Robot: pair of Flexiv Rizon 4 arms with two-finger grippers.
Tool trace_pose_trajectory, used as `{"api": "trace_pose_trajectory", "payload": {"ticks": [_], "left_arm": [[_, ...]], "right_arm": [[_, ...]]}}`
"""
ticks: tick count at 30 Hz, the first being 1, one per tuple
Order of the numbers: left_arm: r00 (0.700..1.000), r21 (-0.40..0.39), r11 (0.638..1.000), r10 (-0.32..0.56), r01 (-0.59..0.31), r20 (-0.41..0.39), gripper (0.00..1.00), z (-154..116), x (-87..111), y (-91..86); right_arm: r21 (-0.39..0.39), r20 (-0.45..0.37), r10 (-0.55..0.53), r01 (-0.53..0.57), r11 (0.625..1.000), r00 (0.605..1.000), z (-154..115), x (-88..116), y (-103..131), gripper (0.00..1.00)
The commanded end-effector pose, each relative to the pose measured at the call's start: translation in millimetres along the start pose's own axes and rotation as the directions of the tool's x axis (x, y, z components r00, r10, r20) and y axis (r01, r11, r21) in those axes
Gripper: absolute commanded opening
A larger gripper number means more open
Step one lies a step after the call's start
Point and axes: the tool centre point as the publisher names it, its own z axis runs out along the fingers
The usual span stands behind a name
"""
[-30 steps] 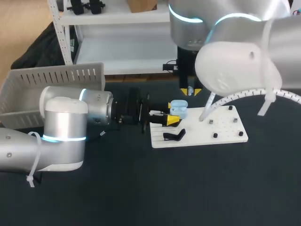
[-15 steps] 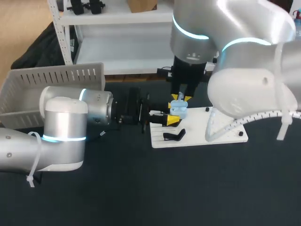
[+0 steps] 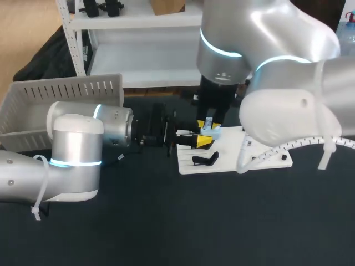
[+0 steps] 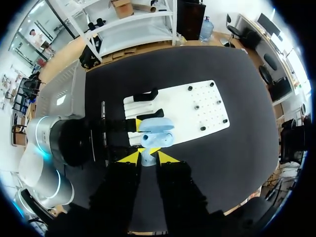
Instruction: Pick up each earbud case from the left stands, insert the matching earbuds, close the lid, and place the case in the box.
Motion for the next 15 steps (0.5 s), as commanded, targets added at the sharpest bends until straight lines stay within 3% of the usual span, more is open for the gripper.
{"api": "trace_pose_trajectory", "payload": {"ticks": [1, 15], "left_arm": [[1.000, -0.006, 1.000, 0.001, -0.001, 0.000, 0.00, 0.7, 0.0, -1.3], [1.000, -0.006, 1.000, 0.001, -0.001, 0.000, 0.00, 0.7, 0.0, -1.3]], "right_arm": [[0.000, -0.010, 0.004, -0.004, 1.000, 1.000, 0.0, 0.3, 1.9, 0.00], [0.000, -0.011, 0.004, -0.004, 1.000, 1.000, 1.1, -0.4, 2.5, 0.00]]}}
